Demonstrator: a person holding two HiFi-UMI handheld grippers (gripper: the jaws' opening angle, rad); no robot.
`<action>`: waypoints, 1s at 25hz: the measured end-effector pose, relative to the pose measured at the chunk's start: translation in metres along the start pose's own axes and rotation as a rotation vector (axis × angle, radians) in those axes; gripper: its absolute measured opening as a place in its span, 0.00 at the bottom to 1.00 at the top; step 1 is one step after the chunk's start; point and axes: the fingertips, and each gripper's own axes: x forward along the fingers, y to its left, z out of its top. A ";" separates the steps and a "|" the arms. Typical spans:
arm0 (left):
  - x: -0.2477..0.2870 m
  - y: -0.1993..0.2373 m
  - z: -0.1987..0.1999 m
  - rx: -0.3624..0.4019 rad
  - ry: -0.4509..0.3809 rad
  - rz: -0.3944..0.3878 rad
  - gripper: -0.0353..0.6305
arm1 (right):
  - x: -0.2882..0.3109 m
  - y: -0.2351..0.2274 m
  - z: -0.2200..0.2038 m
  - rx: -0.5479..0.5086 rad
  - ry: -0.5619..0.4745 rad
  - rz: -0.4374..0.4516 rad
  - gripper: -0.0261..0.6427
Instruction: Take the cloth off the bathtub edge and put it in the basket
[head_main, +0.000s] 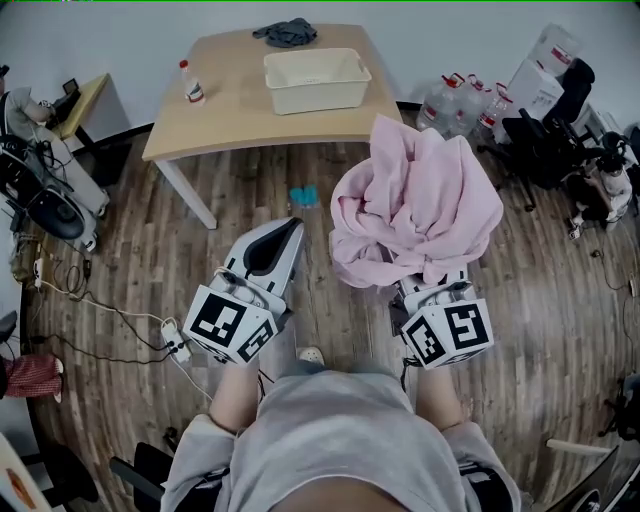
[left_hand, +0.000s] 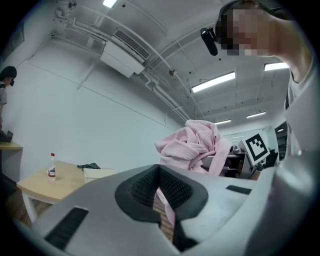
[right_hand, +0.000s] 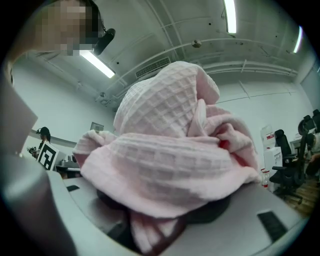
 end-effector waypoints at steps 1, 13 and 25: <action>0.000 0.005 0.000 0.001 0.001 -0.003 0.05 | 0.002 0.001 0.000 0.006 -0.009 -0.006 0.47; 0.039 0.043 -0.001 -0.005 -0.001 -0.024 0.05 | 0.046 -0.016 -0.003 0.014 -0.013 -0.026 0.47; 0.131 0.091 0.004 0.000 -0.016 0.030 0.05 | 0.130 -0.085 0.003 0.014 -0.016 0.030 0.47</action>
